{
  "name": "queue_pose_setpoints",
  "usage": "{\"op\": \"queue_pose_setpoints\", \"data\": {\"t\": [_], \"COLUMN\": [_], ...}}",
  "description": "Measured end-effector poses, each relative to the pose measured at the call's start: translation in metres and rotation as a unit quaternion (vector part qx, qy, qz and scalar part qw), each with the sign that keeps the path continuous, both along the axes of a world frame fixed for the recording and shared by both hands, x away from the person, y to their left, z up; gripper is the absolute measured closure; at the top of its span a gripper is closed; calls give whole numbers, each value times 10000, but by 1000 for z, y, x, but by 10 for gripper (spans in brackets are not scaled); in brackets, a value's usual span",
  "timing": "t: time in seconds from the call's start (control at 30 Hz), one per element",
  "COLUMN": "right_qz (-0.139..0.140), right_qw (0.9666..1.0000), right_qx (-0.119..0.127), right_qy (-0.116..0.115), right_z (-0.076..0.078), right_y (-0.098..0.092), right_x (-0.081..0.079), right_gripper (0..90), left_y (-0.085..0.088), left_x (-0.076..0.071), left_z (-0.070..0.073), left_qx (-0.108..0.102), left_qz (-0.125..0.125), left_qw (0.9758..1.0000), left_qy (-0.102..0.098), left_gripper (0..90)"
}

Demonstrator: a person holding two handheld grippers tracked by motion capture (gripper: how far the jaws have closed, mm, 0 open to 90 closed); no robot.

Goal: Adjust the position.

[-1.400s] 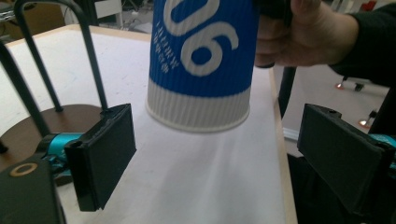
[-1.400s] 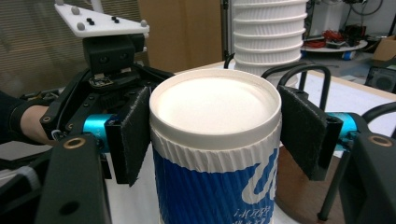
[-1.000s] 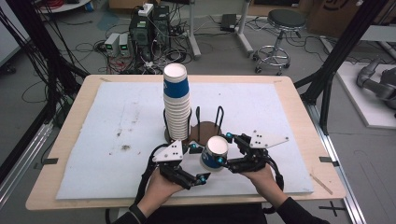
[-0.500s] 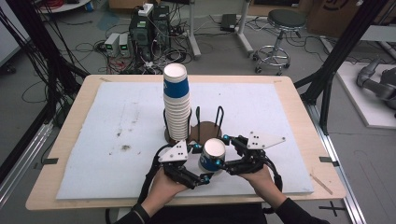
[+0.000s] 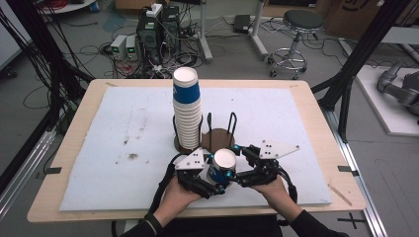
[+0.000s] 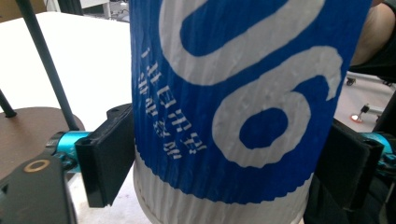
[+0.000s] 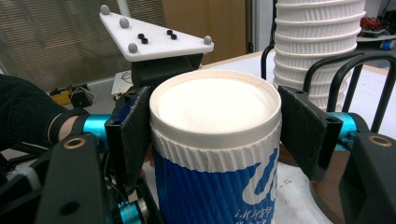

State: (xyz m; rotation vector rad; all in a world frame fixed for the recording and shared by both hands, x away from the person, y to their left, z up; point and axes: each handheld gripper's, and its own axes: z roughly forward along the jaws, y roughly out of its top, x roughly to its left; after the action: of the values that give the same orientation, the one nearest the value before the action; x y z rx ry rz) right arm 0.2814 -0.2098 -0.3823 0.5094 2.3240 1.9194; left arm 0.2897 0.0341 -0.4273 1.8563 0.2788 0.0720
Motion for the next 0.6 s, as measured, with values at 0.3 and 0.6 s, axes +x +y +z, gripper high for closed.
{"op": "queue_pose_setpoints", "data": {"t": [0.3,0.6], "right_qz": [178,368], "right_qw": [9990,9912], "right_qx": [-311,-1221], "right_qy": [272,362], "right_z": [11,23], "right_y": [-5,0], "right_x": [6,9], "right_gripper": [197,192], "left_y": [3,-1], "left_x": [3,2], "left_z": [11,21], "left_qx": [593,1376], "left_qz": [-160,-207], "left_qw": [9981,9901], "left_qy": [46,-204], "left_gripper": [197,238]}}
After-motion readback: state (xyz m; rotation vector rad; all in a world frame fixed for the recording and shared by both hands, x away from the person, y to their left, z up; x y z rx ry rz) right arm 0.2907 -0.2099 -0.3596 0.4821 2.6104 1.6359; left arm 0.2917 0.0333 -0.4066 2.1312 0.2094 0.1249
